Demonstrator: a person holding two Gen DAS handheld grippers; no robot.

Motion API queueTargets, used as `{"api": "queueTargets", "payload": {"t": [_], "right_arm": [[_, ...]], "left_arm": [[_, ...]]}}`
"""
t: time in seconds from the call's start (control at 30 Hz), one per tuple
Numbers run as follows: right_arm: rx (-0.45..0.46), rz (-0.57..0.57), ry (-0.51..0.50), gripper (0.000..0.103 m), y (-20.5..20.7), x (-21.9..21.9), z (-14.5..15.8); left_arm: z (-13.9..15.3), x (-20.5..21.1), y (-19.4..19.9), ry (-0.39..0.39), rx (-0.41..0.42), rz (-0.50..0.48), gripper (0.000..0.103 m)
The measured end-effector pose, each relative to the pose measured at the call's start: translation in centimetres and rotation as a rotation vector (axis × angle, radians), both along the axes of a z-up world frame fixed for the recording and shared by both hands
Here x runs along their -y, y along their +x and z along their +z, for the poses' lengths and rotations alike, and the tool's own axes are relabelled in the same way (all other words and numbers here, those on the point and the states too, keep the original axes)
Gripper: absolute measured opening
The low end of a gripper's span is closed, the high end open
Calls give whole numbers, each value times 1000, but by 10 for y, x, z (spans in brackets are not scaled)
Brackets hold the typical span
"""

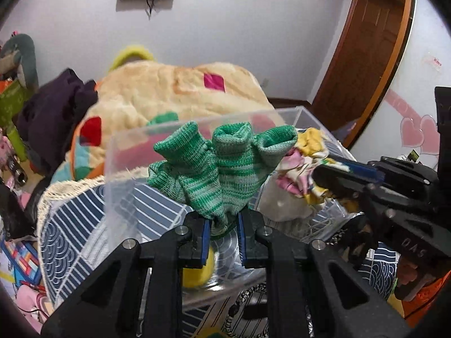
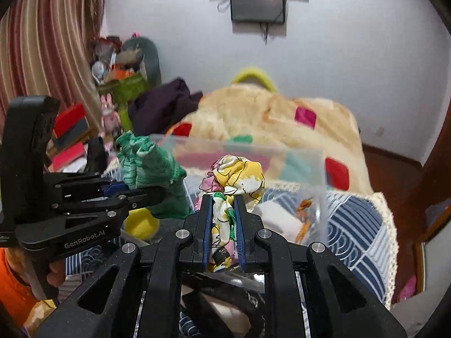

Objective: Organize soft objects
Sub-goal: 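Lower the glove into the box with left tool while right tool drops the cloth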

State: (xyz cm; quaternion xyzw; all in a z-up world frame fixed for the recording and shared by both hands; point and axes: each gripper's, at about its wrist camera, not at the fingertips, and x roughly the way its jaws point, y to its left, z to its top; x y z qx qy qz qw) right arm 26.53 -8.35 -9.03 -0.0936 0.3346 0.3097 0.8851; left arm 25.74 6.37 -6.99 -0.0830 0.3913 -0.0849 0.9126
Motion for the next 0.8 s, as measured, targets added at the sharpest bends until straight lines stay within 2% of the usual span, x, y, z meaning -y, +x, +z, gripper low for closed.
{"api": "queueTargets", "payload": {"t": [0.17,0.23,0.3,0.37,0.47,0.63,0.73,0.8], "right_arm": [[-48,17,-39,17,5,-1,-9],[-40,19,-49,18,4,0,-7],[-29,21,-53,22,0,0,-4],[-3,12,-55,33,-4,2,0],[40,-5,-37,47,-6,4,10],[119,-28,18,59,-24,18,31],[180,-50,55,74,-39,31,42],[208,-60,75,79,-47,40,47]], "left_arm": [[-8,3,9,-16,-39,-4,15],[-8,5,10,-14,-43,-10,22],[-7,8,8,-6,-45,-16,36],[-4,10,5,9,-31,-16,43],[5,13,-2,42,6,-17,48],[26,11,-24,75,89,18,64],[40,10,-43,106,148,53,76],[48,10,-58,134,192,78,88]]}}
